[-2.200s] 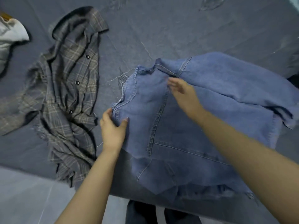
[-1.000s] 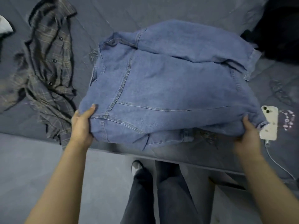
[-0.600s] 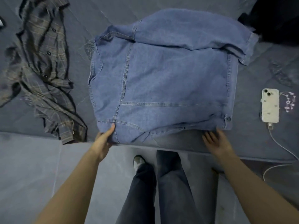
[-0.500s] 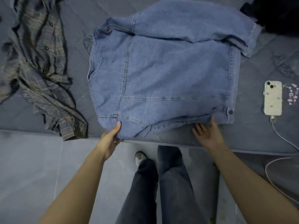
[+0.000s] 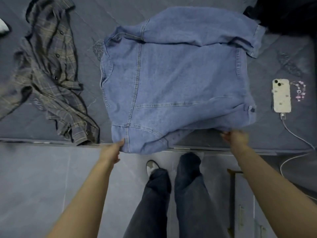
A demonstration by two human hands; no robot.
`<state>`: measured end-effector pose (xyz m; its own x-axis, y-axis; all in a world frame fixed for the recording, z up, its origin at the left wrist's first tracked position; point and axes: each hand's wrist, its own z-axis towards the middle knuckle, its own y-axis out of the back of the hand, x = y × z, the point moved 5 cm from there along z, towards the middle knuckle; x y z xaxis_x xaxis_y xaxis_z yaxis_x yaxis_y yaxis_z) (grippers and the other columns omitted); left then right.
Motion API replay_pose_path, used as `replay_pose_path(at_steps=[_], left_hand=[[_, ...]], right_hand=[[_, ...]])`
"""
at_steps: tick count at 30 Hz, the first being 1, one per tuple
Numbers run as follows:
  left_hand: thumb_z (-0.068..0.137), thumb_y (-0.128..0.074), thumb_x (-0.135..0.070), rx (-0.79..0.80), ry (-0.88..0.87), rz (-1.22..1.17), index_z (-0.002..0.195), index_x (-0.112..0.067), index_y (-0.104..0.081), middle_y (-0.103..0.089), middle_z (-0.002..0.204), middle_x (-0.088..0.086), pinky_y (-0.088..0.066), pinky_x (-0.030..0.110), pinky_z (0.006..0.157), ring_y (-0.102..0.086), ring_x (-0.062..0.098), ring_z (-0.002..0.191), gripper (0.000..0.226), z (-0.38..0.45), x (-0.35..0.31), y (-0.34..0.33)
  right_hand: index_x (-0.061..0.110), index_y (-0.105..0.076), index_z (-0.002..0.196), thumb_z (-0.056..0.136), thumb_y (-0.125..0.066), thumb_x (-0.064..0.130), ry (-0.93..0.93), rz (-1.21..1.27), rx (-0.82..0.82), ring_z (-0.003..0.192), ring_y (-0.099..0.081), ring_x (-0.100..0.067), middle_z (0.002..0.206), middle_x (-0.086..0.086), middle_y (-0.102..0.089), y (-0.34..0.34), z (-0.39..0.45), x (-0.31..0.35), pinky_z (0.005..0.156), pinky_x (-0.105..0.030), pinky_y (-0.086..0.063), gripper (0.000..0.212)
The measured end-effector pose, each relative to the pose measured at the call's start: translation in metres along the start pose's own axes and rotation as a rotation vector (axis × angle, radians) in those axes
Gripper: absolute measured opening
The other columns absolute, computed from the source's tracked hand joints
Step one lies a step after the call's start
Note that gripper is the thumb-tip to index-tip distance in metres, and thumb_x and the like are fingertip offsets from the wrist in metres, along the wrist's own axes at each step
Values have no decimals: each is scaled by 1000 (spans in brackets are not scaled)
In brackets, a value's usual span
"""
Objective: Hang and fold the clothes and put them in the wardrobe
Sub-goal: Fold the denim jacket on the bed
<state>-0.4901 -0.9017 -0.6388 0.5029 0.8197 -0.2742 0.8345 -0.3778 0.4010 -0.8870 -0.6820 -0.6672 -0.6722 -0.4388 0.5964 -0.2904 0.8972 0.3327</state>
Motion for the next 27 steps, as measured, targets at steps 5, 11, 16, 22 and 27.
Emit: replay_pose_path(at_steps=[5,11,16,22,27], left_hand=[[82,-75,-24,-413,-348,418,130,5,-45,-47,129,32,-41,49,96,-48,47,117,63,-5,0,-16],[81,-70,-12,-79,-1095,733,116,-11,-62,-56,116,10,-39,40,94,-50,33,111,36,-56,-44,-129],[85,-67,-32,-147,-1003,1143,142,-30,-39,-37,139,3,-31,38,98,-36,26,125,64,-38,-37,-186],[81,-58,-5,-245,-827,1242,142,-26,-40,-38,138,9,-33,42,93,-37,31,126,67,-26,-60,-164],[70,-63,0,-98,-1005,1176,148,-22,-35,-39,145,9,-32,45,102,-38,30,132,86,-55,-74,-135]], right_hand=[[11,-38,144,97,-55,14,-124,-30,50,107,-52,-25,135,-14,-53,11,23,-20,92,-39,-46,50],[19,-40,143,96,-60,24,-6,44,231,101,-63,-25,122,-6,-61,19,44,4,85,-37,-54,52],[20,-58,112,94,-62,35,71,-119,330,77,-65,-19,103,-7,-65,25,70,18,63,-30,-56,24],[22,-61,118,84,-63,37,18,-336,701,96,-72,-27,115,-10,-70,63,90,28,74,-32,-60,37],[0,-57,124,89,-60,16,204,-382,755,101,-69,-30,119,-14,-68,106,98,88,87,-36,-57,38]])
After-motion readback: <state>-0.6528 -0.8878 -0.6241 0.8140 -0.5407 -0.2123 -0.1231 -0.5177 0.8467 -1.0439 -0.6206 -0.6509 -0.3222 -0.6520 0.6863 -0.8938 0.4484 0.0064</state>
